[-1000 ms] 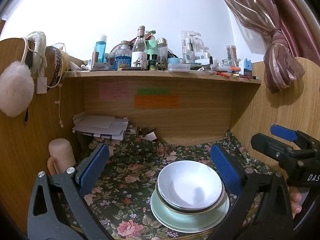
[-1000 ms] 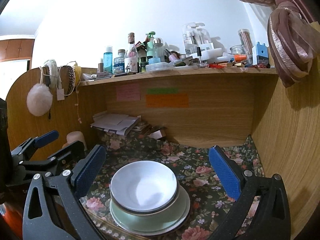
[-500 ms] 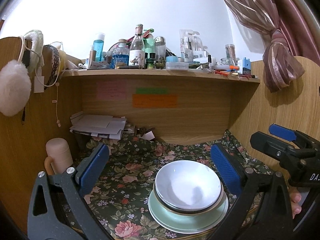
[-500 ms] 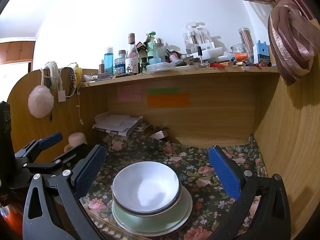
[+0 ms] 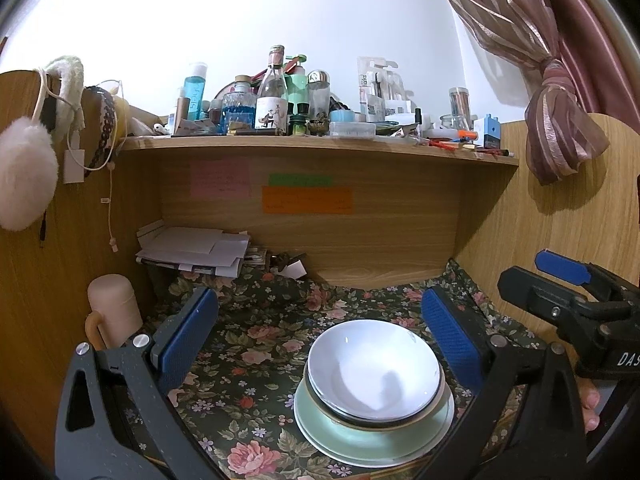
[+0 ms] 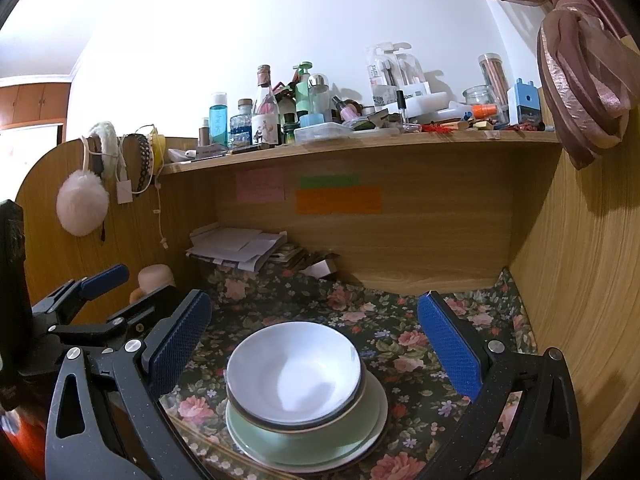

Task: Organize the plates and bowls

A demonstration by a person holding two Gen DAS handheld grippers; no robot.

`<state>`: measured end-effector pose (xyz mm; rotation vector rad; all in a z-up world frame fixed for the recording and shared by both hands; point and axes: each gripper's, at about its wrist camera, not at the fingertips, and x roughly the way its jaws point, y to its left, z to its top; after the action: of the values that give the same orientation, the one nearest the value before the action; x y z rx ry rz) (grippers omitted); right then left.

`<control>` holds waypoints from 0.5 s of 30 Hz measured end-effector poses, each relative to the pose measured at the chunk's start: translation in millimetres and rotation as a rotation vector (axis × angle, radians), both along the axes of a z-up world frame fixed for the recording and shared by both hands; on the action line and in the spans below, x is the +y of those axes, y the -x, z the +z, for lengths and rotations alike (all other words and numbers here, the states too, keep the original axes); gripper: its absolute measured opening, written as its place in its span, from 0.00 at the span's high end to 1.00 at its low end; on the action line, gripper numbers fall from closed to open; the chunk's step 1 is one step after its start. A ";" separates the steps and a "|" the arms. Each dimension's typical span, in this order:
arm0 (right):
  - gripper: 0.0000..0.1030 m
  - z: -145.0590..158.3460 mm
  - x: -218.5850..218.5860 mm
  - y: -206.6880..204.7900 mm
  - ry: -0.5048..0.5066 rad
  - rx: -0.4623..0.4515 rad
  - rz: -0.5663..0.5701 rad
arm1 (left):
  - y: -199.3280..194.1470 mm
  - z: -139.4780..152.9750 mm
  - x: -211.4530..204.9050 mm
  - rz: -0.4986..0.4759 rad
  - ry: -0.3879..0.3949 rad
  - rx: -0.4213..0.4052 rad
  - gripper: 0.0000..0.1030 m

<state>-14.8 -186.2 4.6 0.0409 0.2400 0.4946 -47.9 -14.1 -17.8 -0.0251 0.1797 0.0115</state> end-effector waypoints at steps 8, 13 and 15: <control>0.00 0.0 0.4 0.7 0.000 -0.002 0.000 | -1.4 -0.4 -1.1 -0.003 0.009 0.013 0.00; 0.00 0.0 0.7 0.7 -0.002 -0.001 0.000 | -4.9 -2.3 -3.0 -0.007 0.015 0.030 0.00; 0.00 -0.2 0.4 0.3 -0.001 0.001 0.004 | -5.2 -2.5 -3.4 -0.005 0.015 0.029 0.00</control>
<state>-15.1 -185.8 4.4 0.0413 0.2405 0.4987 -42.7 -17.4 -20.3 -0.0390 0.2089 0.0057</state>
